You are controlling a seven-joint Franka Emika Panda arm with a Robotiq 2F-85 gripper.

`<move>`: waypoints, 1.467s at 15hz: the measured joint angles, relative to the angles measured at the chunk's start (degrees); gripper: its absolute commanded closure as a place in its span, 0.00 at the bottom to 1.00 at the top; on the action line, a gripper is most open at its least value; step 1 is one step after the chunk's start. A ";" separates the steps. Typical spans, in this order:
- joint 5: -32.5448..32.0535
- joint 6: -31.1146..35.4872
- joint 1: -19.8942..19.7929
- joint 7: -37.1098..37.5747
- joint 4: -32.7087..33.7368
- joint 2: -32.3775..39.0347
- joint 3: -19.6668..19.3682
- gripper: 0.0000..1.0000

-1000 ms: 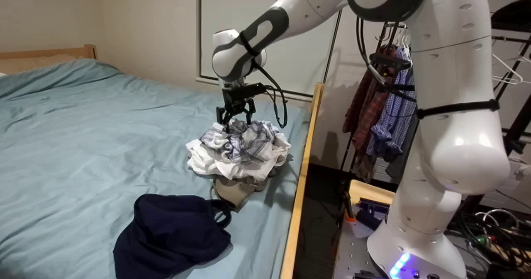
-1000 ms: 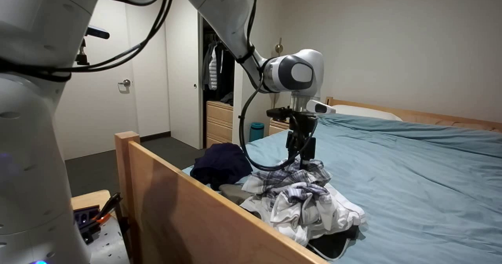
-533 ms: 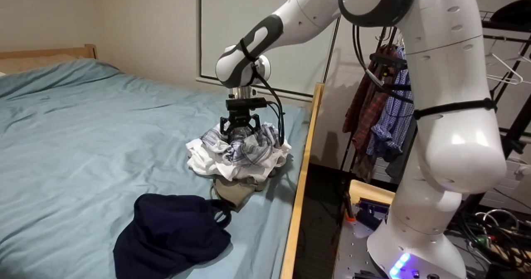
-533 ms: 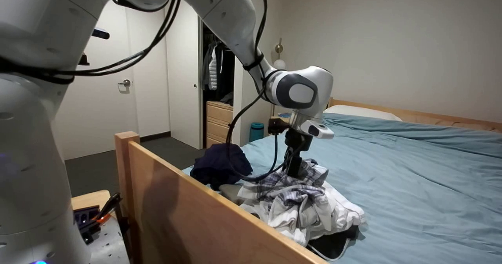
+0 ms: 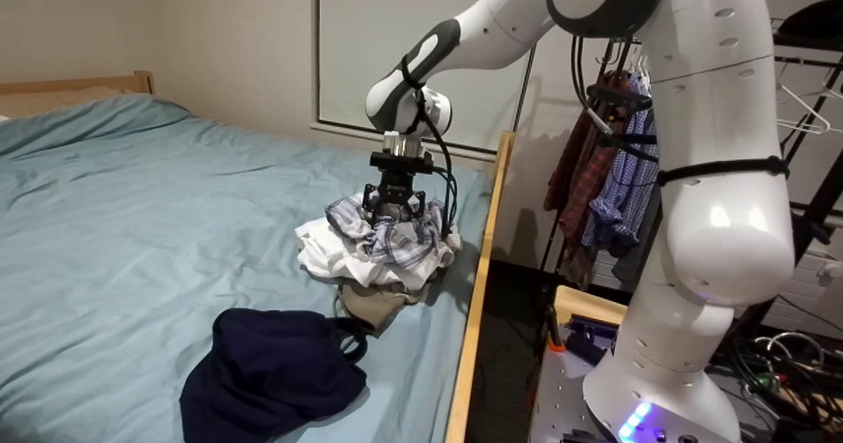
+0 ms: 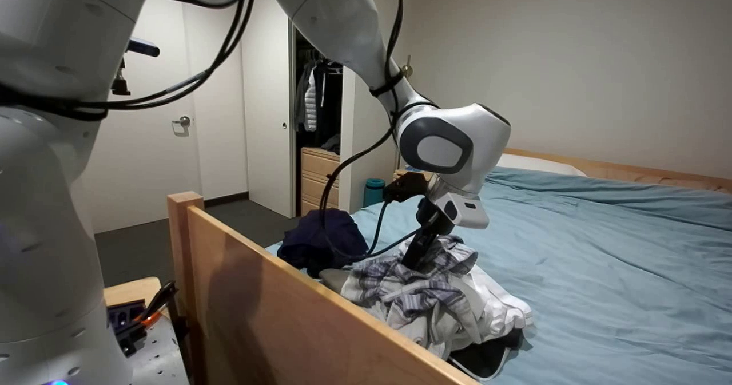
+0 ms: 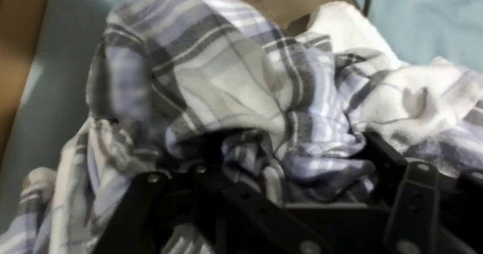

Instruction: Move the blue and checked clothes to the left

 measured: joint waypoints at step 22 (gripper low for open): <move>-7.25 0.29 3.06 19.08 4.96 -0.77 -2.24 0.94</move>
